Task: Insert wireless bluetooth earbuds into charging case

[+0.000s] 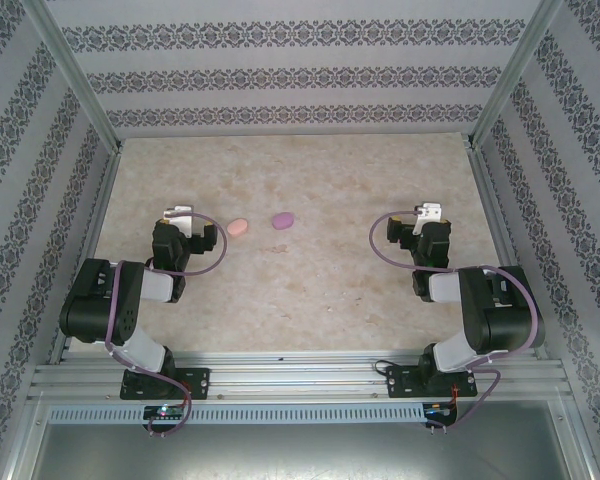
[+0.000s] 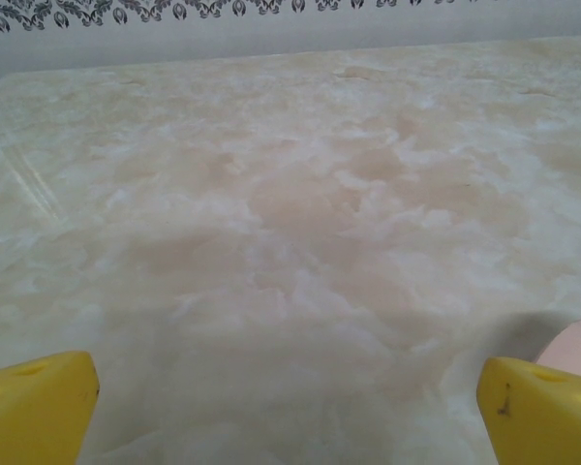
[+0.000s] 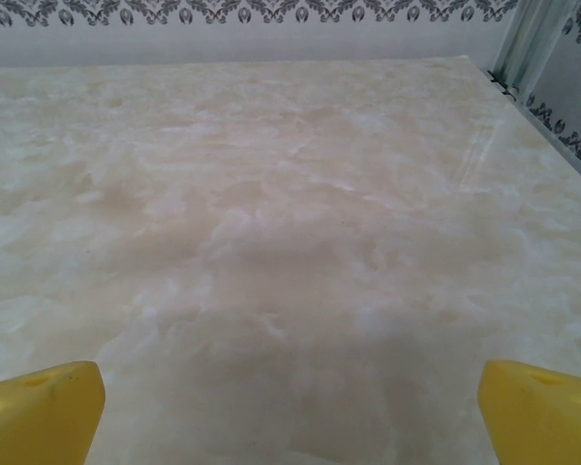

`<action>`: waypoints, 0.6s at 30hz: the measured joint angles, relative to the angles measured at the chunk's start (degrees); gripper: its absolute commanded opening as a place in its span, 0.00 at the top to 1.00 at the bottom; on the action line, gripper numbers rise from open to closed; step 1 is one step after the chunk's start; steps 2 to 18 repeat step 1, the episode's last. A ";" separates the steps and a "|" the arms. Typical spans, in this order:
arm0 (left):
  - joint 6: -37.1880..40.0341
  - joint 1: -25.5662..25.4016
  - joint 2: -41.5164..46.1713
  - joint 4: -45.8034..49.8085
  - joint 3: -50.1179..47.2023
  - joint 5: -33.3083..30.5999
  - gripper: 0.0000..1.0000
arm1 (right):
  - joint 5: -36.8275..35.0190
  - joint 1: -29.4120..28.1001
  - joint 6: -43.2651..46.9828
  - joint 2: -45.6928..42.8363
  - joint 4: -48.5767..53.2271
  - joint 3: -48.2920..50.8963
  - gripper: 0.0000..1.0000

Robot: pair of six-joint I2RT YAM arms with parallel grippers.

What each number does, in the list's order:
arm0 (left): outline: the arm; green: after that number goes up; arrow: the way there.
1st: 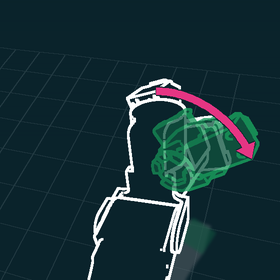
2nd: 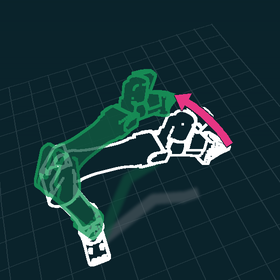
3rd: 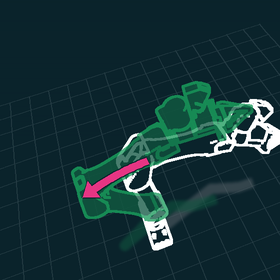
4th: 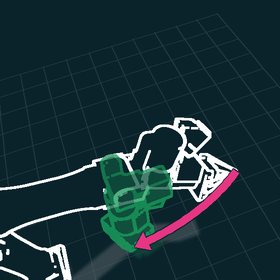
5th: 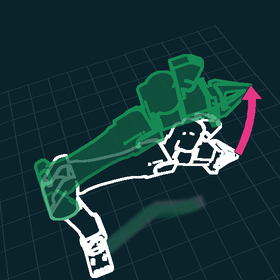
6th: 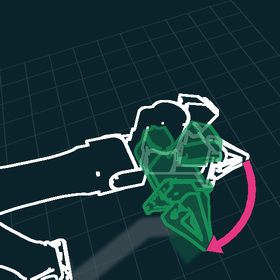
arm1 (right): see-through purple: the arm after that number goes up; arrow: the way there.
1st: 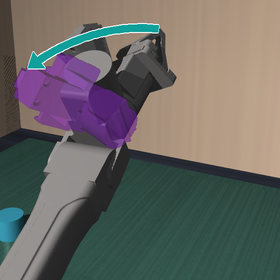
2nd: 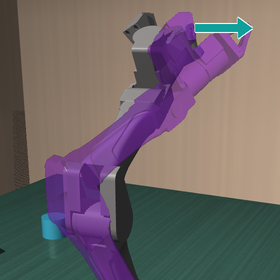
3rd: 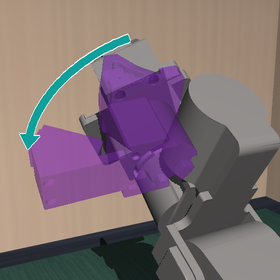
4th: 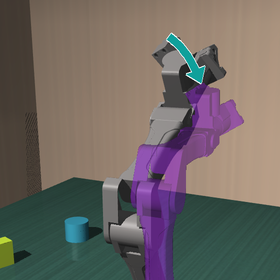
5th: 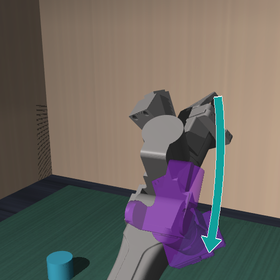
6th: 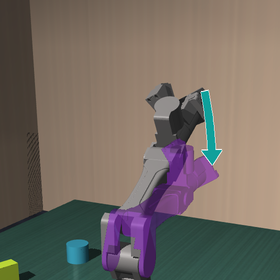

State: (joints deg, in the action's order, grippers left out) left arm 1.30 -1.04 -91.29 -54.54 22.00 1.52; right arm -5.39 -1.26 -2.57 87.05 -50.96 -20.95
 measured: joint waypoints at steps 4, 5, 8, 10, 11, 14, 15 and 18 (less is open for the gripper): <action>0.00 0.00 0.00 0.00 0.00 0.00 0.00 | 0.31 0.00 0.00 0.00 0.00 0.00 0.02; 0.00 0.00 0.00 0.00 0.00 0.00 0.00 | 0.31 0.00 0.00 0.00 0.00 0.00 0.02; 0.00 0.00 0.00 0.00 0.00 0.00 0.00 | 0.31 0.00 0.00 0.00 0.00 0.00 0.02; 0.00 0.00 0.00 0.00 0.00 0.00 0.00 | 0.31 0.00 0.00 0.00 0.00 0.00 0.02; 0.00 0.00 0.00 0.00 0.00 0.00 0.00 | 0.31 0.00 0.00 0.00 0.00 0.00 0.02; 0.00 0.00 0.00 0.00 0.00 0.00 0.00 | 0.31 0.00 0.00 0.00 0.00 0.00 0.02; 0.00 0.00 0.00 0.00 0.00 0.00 0.00 | 0.31 0.00 0.00 0.00 0.00 0.00 0.02; 0.00 0.00 0.00 0.00 0.00 0.00 0.00 | 0.31 0.00 0.00 0.00 0.00 0.00 0.02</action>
